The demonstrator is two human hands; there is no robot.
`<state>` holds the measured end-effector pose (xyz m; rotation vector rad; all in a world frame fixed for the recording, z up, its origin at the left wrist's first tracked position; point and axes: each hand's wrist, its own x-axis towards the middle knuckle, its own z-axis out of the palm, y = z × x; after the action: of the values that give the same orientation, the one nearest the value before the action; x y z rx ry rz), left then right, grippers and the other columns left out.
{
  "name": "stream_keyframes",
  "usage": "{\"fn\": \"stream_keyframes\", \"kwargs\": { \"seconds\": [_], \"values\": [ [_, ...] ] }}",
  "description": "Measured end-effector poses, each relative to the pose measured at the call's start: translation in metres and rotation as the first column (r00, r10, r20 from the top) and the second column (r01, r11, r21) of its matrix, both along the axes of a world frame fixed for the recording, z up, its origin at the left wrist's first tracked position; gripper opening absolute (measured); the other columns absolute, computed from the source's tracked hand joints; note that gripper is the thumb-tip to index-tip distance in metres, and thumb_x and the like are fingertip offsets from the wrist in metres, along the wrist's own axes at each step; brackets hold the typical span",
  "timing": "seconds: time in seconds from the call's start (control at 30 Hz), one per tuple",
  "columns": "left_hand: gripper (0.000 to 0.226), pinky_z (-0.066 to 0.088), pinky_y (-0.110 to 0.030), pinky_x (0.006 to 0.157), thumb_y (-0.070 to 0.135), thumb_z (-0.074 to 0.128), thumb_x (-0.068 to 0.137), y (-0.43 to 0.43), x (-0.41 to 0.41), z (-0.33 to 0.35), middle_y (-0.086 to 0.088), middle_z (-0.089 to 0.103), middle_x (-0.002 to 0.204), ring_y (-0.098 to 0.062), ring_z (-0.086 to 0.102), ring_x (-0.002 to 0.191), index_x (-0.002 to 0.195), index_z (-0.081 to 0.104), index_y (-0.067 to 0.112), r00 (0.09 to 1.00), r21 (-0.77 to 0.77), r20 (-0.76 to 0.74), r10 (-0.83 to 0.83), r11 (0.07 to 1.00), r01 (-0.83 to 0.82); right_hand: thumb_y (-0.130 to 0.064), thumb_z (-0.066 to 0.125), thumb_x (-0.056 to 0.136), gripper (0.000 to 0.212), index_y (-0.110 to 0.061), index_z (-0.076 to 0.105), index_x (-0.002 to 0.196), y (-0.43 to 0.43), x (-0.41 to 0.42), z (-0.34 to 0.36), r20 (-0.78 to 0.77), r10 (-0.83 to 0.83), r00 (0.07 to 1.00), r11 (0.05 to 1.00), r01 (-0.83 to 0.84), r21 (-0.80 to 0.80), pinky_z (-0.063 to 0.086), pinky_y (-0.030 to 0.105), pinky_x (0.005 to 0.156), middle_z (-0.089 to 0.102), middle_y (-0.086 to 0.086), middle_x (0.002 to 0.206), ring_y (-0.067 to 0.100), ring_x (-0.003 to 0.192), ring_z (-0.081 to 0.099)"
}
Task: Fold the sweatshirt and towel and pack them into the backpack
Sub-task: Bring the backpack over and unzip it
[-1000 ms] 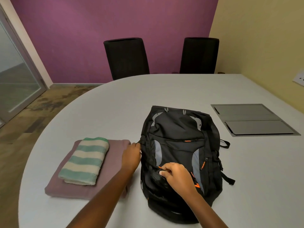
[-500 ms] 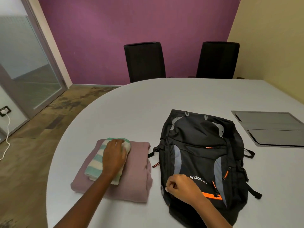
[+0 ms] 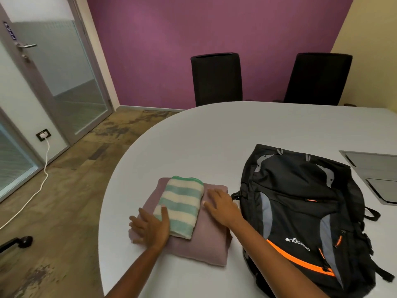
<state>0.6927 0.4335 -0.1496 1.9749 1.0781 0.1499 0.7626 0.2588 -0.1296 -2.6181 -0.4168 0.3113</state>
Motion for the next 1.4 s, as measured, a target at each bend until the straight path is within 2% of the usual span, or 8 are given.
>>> {"fn": "stream_keyframes", "kwargs": {
  "seconds": [0.23,0.6,0.73,0.9,1.07,1.17,1.3,1.4],
  "values": [
    [0.096,0.010,-0.055,0.114,0.047,0.059,0.084,-0.010,0.005,0.000,-0.019,-0.011,0.155,-0.033,-0.012,0.144,0.149,-0.003,0.012,0.999,-0.212,0.048,0.006,0.977,0.005,-0.048,0.028,0.097,0.058,-0.020,0.020,0.147,0.007,0.017,-0.021,-0.120,0.026,0.992,0.987,-0.045,-0.154,0.019,0.041,0.115,0.009,0.007,0.157,0.029,0.142,0.015],
    [0.109,0.043,-0.046,0.102,0.055,0.081,0.048,0.056,0.030,-0.017,-0.014,0.048,0.131,-0.029,0.050,0.121,0.133,0.036,0.004,0.970,-0.253,0.154,-0.189,0.941,0.223,-0.043,0.027,0.098,0.049,-0.007,0.049,0.123,0.016,-0.056,-0.008,-0.074,0.044,0.996,0.963,-0.062,-0.263,0.040,0.035,0.091,0.047,0.017,0.122,0.031,0.109,0.052],
    [0.128,0.037,-0.043,0.108,0.069,0.077,0.046,0.054,0.028,-0.002,-0.017,0.037,0.142,-0.033,0.040,0.130,0.143,0.022,0.007,0.983,-0.345,0.071,-0.171,0.920,0.186,-0.044,0.029,0.097,0.052,-0.002,0.055,0.113,0.028,-0.083,-0.006,-0.114,0.068,0.991,0.975,-0.090,-0.202,0.040,0.033,0.089,0.052,0.019,0.116,0.030,0.106,0.054],
    [0.125,0.042,-0.044,0.103,0.060,0.075,0.050,0.057,0.023,-0.003,-0.019,0.041,0.140,-0.035,0.047,0.123,0.144,0.013,0.005,0.990,-0.478,0.015,-0.143,0.868,0.133,-0.050,0.034,0.095,0.054,-0.014,0.045,0.056,0.026,-0.094,0.004,-0.194,0.018,0.981,0.999,-0.009,0.049,0.033,0.032,0.058,0.045,0.003,0.061,0.024,0.068,0.046],
    [0.124,0.051,-0.036,0.086,0.061,0.080,0.047,0.066,0.012,-0.009,-0.015,0.053,0.130,-0.028,0.057,0.111,0.141,0.023,0.003,0.981,-0.610,0.068,-0.184,0.770,0.187,-0.062,0.034,0.085,0.043,-0.028,0.059,0.076,0.009,-0.063,0.016,-0.096,-0.339,0.936,0.865,0.351,0.360,0.043,0.025,0.066,0.061,-0.001,0.088,0.020,0.090,0.056],
    [0.131,0.052,-0.028,0.071,0.069,0.080,0.030,0.072,0.007,-0.015,-0.010,0.062,0.120,-0.023,0.063,0.100,0.138,0.038,0.009,0.968,-0.651,0.081,-0.236,0.724,0.231,-0.065,0.048,0.081,0.074,-0.017,0.039,0.136,0.014,-0.032,0.012,-0.247,-0.370,0.896,0.841,0.435,0.320,0.037,0.042,0.101,0.041,0.010,0.139,0.027,0.130,0.036],
    [0.080,0.051,-0.030,0.068,0.060,0.068,0.070,0.069,-0.003,-0.007,-0.009,0.064,0.114,-0.022,0.062,0.097,0.132,0.048,0.014,0.955,-0.700,0.065,-0.290,0.669,0.251,-0.072,0.065,0.059,0.121,-0.013,0.007,0.148,0.027,-0.008,0.010,-0.629,-0.267,0.730,0.737,0.575,0.355,0.030,0.040,0.109,0.024,0.012,0.151,0.029,0.136,0.030],
    [0.041,0.050,-0.031,0.066,0.052,0.053,0.086,0.068,-0.008,-0.006,-0.007,0.067,0.100,-0.020,0.062,0.090,0.110,0.060,0.019,0.943,-0.729,0.062,-0.326,0.631,0.266,-0.051,0.072,0.070,0.100,-0.004,0.023,0.143,0.028,-0.012,0.002,-0.740,-0.162,0.652,0.705,0.602,0.376,0.041,0.029,0.088,0.043,0.011,0.139,0.023,0.110,0.050]
  ]
}}
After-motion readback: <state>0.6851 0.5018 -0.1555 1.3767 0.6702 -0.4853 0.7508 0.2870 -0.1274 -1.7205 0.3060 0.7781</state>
